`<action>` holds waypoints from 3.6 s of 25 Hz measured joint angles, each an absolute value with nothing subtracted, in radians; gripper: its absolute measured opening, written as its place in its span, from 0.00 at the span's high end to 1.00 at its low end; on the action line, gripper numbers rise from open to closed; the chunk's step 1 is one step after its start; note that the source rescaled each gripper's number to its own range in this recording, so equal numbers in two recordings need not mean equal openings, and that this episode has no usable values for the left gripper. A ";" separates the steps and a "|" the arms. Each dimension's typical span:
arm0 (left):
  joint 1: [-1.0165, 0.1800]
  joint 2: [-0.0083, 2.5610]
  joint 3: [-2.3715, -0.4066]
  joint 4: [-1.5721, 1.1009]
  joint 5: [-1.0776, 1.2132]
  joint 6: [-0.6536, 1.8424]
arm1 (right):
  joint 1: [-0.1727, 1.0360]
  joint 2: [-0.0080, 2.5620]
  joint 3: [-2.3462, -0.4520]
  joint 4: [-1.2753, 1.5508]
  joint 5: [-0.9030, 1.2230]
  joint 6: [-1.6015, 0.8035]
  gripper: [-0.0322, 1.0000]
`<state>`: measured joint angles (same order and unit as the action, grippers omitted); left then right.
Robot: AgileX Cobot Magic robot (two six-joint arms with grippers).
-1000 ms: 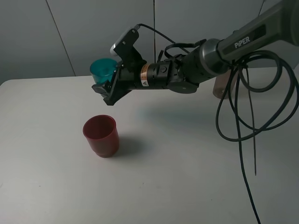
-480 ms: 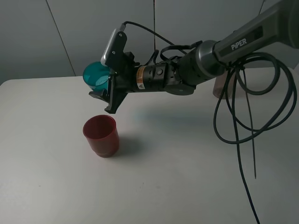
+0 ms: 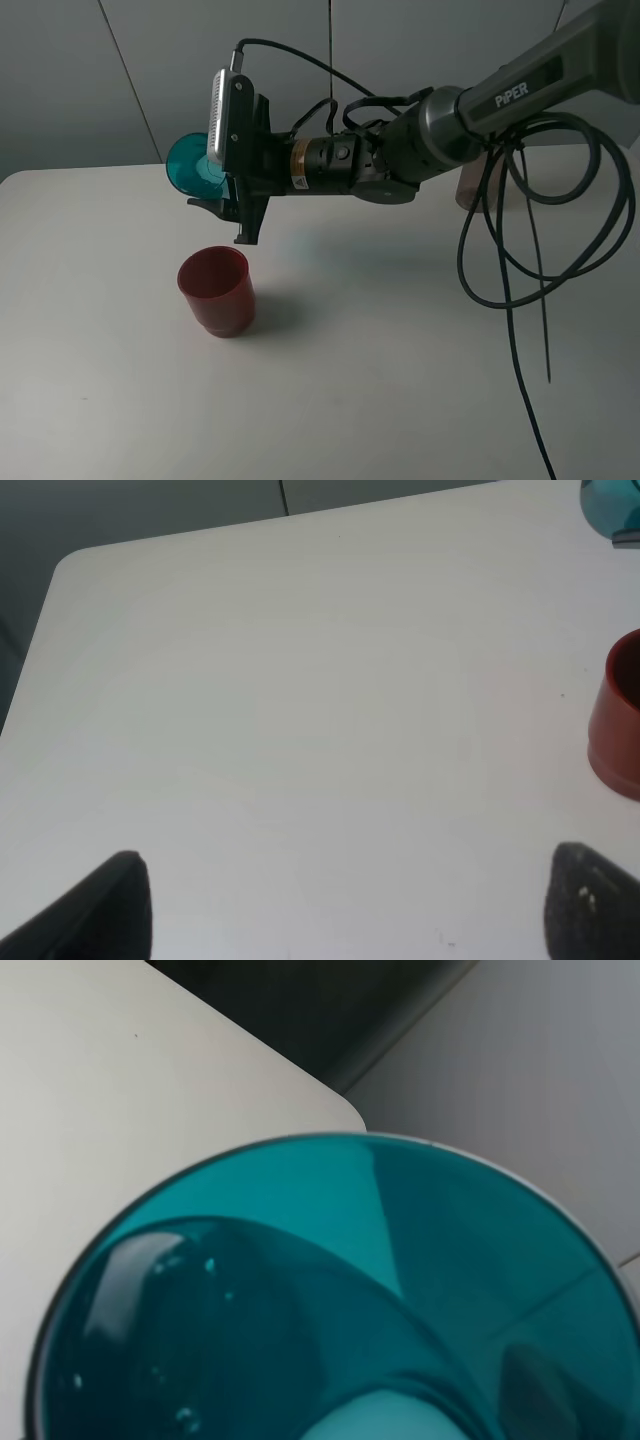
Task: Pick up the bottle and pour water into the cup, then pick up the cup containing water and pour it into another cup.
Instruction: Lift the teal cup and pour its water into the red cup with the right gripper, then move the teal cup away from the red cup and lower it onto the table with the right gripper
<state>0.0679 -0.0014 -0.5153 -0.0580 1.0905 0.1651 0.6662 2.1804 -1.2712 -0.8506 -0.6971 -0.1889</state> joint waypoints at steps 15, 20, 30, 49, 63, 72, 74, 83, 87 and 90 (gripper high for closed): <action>0.068 -0.001 -0.515 -0.058 1.090 0.165 | 0.666 2.180 -1.271 -0.849 -0.742 -0.478 0.92; 0.068 -0.001 -0.515 -0.058 1.090 0.165 | 0.666 2.180 -1.271 -0.842 -0.742 -0.589 0.92; 0.068 -0.001 -0.515 -0.058 1.090 0.165 | 0.666 2.180 -1.271 -0.792 -0.751 -0.713 0.92; 0.068 -0.001 -0.515 -0.058 1.090 0.163 | 0.666 2.180 -1.271 -0.778 -0.875 -0.896 0.92; 0.068 -0.001 -0.515 -0.058 1.090 0.163 | 0.668 2.180 -1.274 -0.745 -0.890 -1.106 0.92; 0.068 -0.001 -0.515 -0.058 1.090 0.163 | 0.668 2.180 -1.274 -0.720 -0.899 -1.241 0.92; 0.068 -0.001 -0.515 -0.058 1.090 0.163 | 0.668 2.180 -1.274 -0.718 -0.903 -1.267 0.92; 0.068 -0.001 -0.515 -0.058 1.090 0.163 | 0.668 2.180 -1.276 -0.718 -0.951 -1.301 0.92; 0.068 -0.001 -0.515 -0.058 1.090 0.163 | 0.668 2.180 -1.276 -0.718 -0.953 -1.304 0.92; 0.068 -0.001 -0.515 -0.058 1.090 0.163 | 0.668 2.180 -1.276 -0.718 -0.953 -1.304 0.92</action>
<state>0.0679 -0.0014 -0.5153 -0.0580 1.0905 0.1632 0.6676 2.1804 -1.2760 -0.7178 -0.9526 -1.3037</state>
